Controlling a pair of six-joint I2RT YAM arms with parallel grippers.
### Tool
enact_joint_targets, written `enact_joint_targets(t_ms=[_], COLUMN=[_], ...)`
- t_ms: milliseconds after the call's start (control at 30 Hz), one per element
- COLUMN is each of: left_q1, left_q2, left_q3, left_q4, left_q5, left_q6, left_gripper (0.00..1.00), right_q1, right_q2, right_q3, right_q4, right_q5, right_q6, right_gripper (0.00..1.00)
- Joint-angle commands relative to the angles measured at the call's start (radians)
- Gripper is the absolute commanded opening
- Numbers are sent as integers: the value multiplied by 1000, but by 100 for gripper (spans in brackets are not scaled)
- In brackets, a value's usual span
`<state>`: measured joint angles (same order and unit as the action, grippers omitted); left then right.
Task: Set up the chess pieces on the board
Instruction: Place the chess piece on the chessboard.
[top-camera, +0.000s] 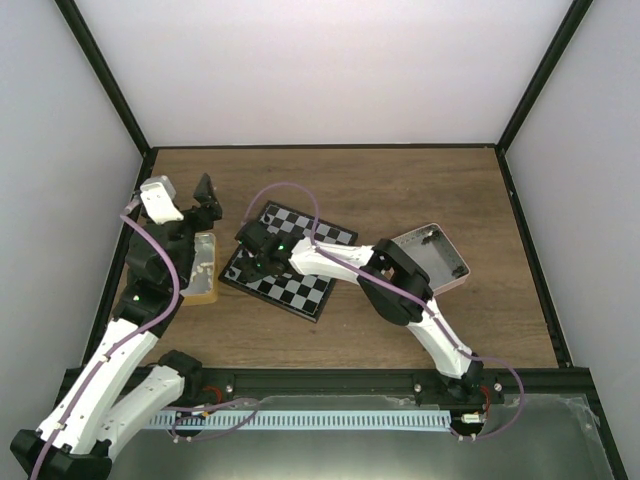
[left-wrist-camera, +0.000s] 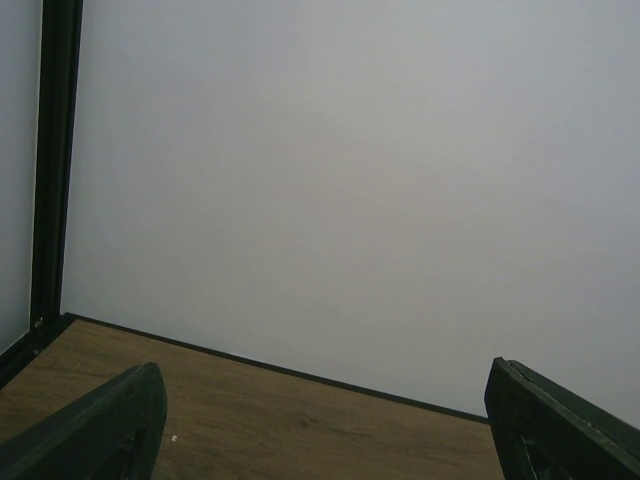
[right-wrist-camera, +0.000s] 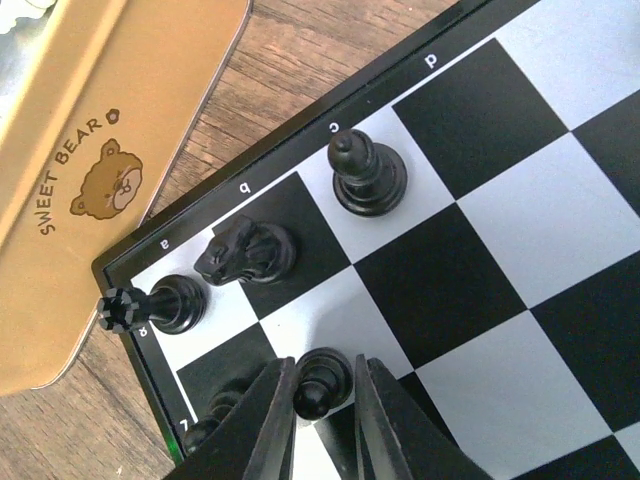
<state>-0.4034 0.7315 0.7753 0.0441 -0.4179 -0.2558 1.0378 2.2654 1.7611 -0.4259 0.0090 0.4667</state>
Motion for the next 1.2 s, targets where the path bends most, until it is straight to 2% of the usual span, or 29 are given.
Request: enact_joint_targets(t_ms=[0,633,900,1167], left_q1=[5,5,5,5], left_q2=[-3,-3,-7,-14], left_q3=[-3,-2,1,4], left_q4=[27,14,16,12], left_q5=[0,4,5,7], left_q6=[13,15,15,13], left_gripper=[89,89,89,89], right_q1=[11,11,11,10], right_q2=[13,32,-21,-132], right_q3=[48,70,60,3], right_q4=[-11,-8,6,21], right_q5=[23,27,-11,4], right_q6=[-3,8,10,20], right_gripper=[18,15,28,33])
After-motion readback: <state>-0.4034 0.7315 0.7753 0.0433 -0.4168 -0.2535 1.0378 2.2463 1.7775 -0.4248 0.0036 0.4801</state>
